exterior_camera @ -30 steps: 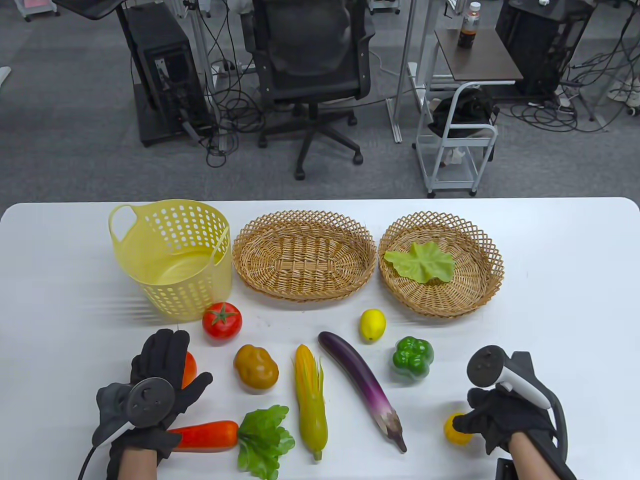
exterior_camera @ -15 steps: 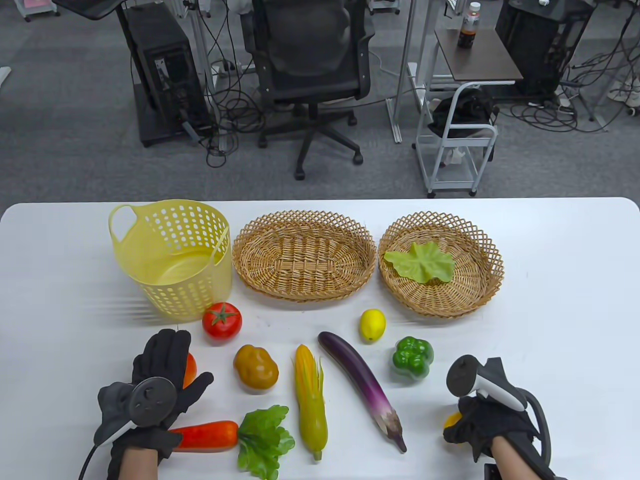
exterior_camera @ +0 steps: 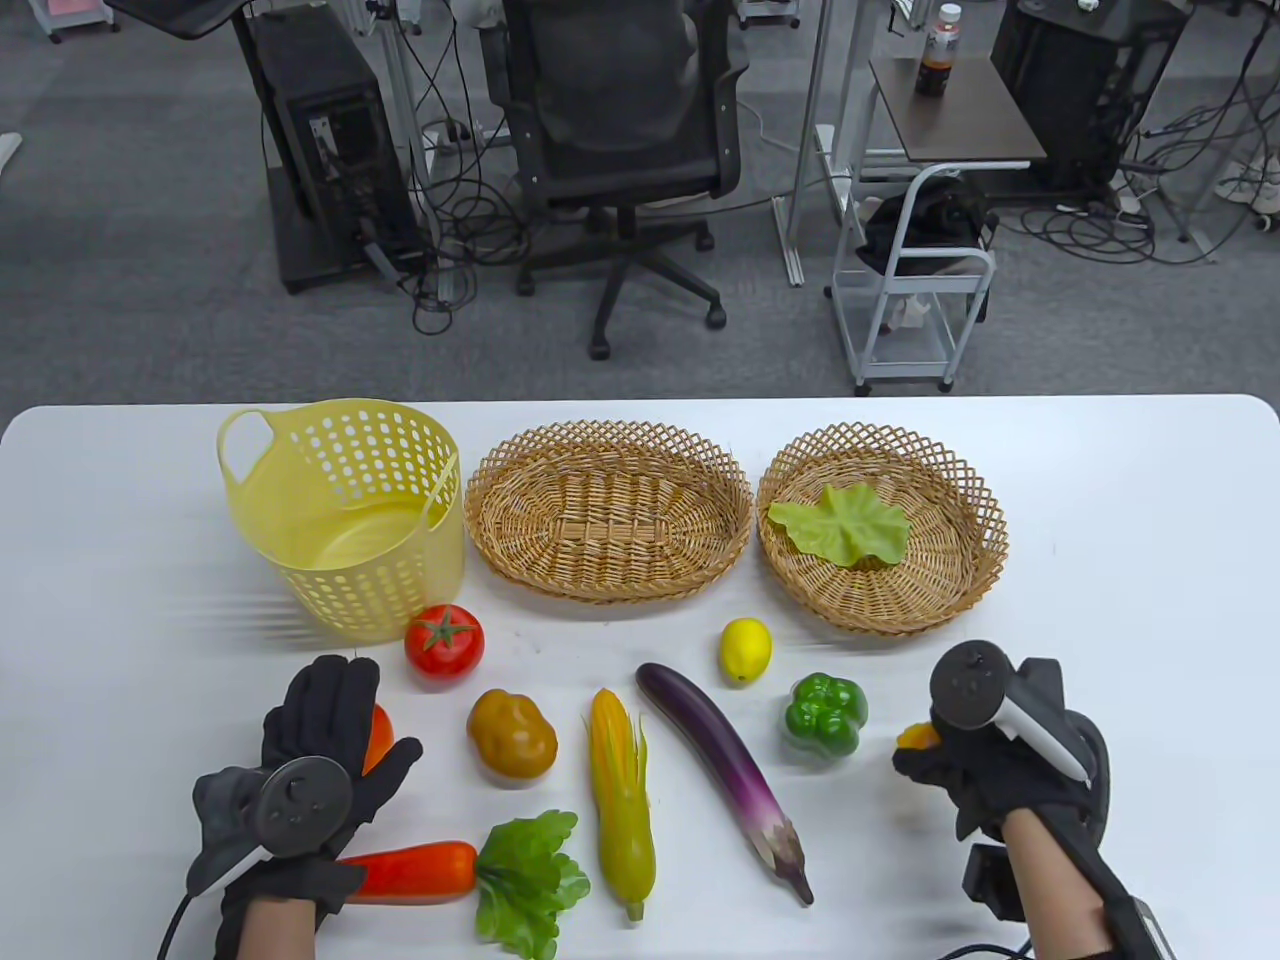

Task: Place 10 objects into 3 containers

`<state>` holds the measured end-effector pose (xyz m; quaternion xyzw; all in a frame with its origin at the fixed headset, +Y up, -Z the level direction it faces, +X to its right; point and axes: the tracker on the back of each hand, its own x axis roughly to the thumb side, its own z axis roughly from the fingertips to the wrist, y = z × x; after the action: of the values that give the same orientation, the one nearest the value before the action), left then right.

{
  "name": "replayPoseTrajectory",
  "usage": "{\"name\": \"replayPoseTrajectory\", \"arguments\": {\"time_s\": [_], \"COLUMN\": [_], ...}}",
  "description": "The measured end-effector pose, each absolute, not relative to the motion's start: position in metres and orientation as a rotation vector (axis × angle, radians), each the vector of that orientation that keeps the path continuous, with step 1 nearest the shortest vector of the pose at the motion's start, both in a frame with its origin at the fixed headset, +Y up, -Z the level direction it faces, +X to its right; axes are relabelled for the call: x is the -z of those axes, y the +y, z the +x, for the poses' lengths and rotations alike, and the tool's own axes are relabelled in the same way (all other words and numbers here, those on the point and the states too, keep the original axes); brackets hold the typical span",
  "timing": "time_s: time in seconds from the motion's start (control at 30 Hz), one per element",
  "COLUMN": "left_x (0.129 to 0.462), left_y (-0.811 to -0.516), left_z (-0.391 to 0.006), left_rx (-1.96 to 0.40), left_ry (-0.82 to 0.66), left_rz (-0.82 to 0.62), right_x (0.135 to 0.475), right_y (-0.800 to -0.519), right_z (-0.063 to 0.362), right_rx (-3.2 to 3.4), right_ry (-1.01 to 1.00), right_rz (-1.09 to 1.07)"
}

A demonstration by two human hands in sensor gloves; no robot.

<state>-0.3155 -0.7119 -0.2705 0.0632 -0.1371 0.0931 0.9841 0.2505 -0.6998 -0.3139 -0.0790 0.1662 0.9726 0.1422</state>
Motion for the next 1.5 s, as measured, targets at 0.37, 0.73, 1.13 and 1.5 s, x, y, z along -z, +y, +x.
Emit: {"name": "replayPoseTrajectory", "arguments": {"time_s": [0.37, 0.73, 1.13, 1.5], "left_x": [0.268, 0.265, 0.261, 0.262], "left_y": [-0.709, -0.706, -0.705, -0.706], "left_z": [-0.317, -0.317, -0.31, -0.312], "left_rx": [-0.157, -0.142, -0.14, -0.143], "left_ry": [-0.242, -0.224, -0.249, -0.243], "left_rz": [0.175, 0.22, 0.216, 0.199], "right_x": [0.372, 0.411, 0.421, 0.411], "right_y": [-0.694, -0.72, -0.733, -0.729], "right_z": [0.266, 0.265, 0.26, 0.261], "right_rx": [-2.594, -2.499, -2.527, -2.525], "right_ry": [0.218, 0.21, 0.308, 0.27], "right_rz": [-0.449, -0.568, -0.597, -0.502]}}
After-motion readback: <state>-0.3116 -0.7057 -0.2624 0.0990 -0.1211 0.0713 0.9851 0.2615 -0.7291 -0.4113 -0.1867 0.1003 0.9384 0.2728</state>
